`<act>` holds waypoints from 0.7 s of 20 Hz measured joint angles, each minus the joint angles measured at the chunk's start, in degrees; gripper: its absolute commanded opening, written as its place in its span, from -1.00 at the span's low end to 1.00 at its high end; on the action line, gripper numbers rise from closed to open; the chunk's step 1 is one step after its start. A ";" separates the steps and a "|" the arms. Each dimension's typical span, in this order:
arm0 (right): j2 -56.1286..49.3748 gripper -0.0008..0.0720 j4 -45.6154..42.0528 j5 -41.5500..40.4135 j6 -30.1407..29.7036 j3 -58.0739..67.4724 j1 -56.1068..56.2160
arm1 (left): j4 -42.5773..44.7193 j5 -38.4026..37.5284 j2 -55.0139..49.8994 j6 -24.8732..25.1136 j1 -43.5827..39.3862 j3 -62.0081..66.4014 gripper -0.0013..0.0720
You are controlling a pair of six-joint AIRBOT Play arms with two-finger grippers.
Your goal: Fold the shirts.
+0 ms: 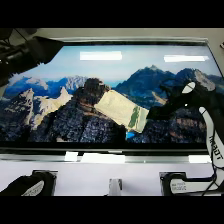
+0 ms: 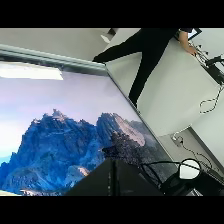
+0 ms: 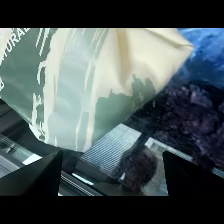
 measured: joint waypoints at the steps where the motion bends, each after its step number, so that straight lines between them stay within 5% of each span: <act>1: -0.11 0.81 1.07 -2.05 0.26 -1.75 0.92 | 0.00 -0.22 0.00 0.00 0.00 0.00 -0.87; 2: -0.46 0.80 1.51 -3.78 0.68 -2.95 1.86 | 0.00 -0.50 0.00 -0.02 0.00 0.00 -0.87; 4: -1.57 0.41 3.17 -6.93 1.38 -4.55 3.39 | 0.00 -0.74 0.02 0.00 0.00 0.00 -0.87; 6: -2.71 -0.91 6.45 -9.53 1.51 -5.38 4.74 | 0.02 -0.94 0.02 -0.02 0.00 0.00 -0.87; 14: -4.02 -0.90 17.42 -19.63 -5.70 5.97 -3.78 | 0.00 -1.03 0.02 -0.02 0.00 0.00 -0.87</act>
